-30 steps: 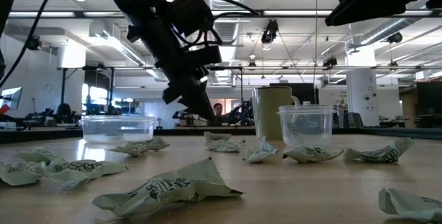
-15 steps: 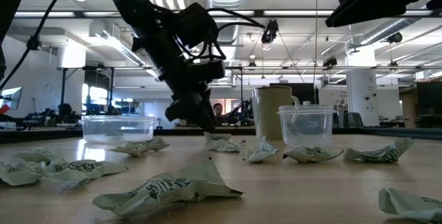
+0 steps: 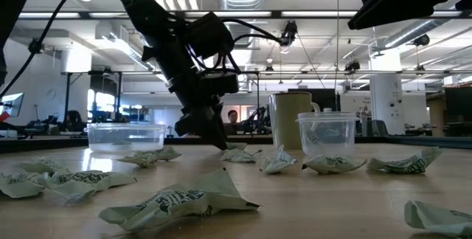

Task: Pick and place Stevia / Truvia into bins
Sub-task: Put the stevia packet into the left transparent container

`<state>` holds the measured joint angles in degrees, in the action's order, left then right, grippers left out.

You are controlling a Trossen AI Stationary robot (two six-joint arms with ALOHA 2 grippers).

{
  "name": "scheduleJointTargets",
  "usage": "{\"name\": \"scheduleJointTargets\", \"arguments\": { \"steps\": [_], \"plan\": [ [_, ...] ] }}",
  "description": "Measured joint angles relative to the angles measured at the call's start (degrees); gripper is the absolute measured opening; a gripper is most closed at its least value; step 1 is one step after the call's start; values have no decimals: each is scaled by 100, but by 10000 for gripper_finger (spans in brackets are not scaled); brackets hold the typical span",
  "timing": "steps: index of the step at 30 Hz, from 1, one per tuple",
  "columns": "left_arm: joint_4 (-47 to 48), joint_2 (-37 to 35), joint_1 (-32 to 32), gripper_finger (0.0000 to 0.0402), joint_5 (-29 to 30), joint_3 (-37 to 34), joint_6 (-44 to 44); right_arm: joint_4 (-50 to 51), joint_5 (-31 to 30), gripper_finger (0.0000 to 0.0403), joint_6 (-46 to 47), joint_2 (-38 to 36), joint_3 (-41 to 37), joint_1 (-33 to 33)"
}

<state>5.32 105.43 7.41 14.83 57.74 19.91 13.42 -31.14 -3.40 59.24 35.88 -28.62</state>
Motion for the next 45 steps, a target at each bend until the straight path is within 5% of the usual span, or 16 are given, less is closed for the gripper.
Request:
{"name": "scheduleJointTargets", "arguments": {
  "steps": [8, 21, 35, 45],
  "plan": [
    [-6, -9, 2, 7, -4, 6, 0, 2, 0, 59, 0, 0, 0, 0],
    [319, -323, -27, 0, 391, 8, -163, 2, 0, 59, 0, 0, -14, 0],
    [2871, -1897, -571, 0, 1854, -35, -1963, 0, 2, 58, 41, 2, -80, 0],
    [3524, -3066, -656, 0, 2012, -1255, -2964, -11, 0, 59, 106, 2, -126, 2]
  ]
}}
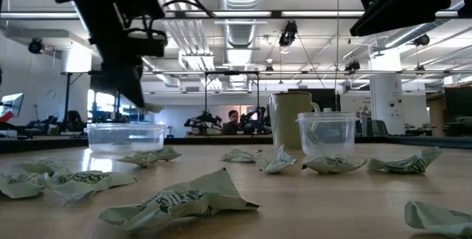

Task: Pick and place Stevia / Truvia into bins
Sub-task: Put the stevia packet into the left transparent container

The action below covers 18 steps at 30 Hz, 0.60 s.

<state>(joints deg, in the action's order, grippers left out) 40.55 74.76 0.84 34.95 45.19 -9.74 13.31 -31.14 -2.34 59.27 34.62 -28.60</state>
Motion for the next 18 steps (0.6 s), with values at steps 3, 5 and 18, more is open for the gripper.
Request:
{"name": "scheduleJointTargets", "arguments": {
  "steps": [3, 5, 18],
  "plan": [
    [-54, -358, 0, 0, -1, -401, -255, -16, 0, 58, -8, 0, -12, 0],
    [-113, -565, 0, 0, -7, -619, -392, -18, 0, 59, -19, 0, -14, 0],
    [-525, -1099, 0, 3, -112, -1158, -621, -39, 0, 58, 112, 0, -42, 2]
  ]
}}
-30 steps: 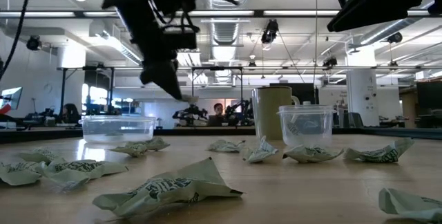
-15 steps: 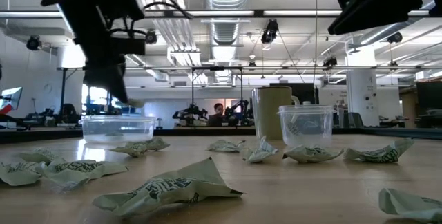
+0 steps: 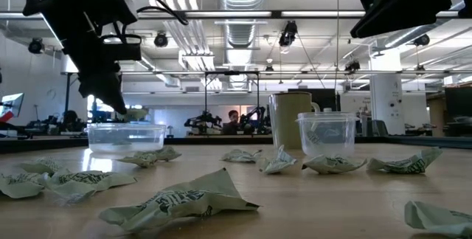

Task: Pick and place Stevia / Truvia into bins
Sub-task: Put the stevia packet into the left transparent container, then put the stevia packet into the right transparent container

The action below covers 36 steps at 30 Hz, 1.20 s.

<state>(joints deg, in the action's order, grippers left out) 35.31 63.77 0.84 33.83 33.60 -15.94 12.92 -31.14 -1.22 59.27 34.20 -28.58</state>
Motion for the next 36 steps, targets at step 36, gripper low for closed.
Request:
{"name": "scheduleJointTargets", "arguments": {
  "steps": [36],
  "plan": [
    [-35, 54, -2, 135, -86, 33, 330, -919, 1898, 57, 1946, 2249, -157, -642]
  ]
}}
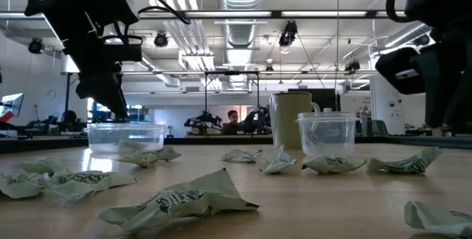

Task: Pick and place Stevia / Truvia into bins
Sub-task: Put the stevia packet into the right transparent container

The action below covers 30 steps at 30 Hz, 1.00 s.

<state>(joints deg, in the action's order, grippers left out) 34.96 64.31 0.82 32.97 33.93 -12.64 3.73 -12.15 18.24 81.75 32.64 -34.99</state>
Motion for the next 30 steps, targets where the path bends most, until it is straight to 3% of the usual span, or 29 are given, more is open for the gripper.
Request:
{"name": "scheduleJointTargets", "arguments": {
  "steps": [6, 19, 30],
  "plan": [
    [0, 0, 0, 135, 0, -9, 0, -203, -25, 62, 107, 482, 155, -1],
    [-4, 2, 0, 135, 0, -11, 0, -342, -107, 137, 171, 610, 221, -1],
    [-32, 2, 0, 135, 1, -11, 0, -670, -104, 162, 167, 1143, 235, -1]
  ]
}}
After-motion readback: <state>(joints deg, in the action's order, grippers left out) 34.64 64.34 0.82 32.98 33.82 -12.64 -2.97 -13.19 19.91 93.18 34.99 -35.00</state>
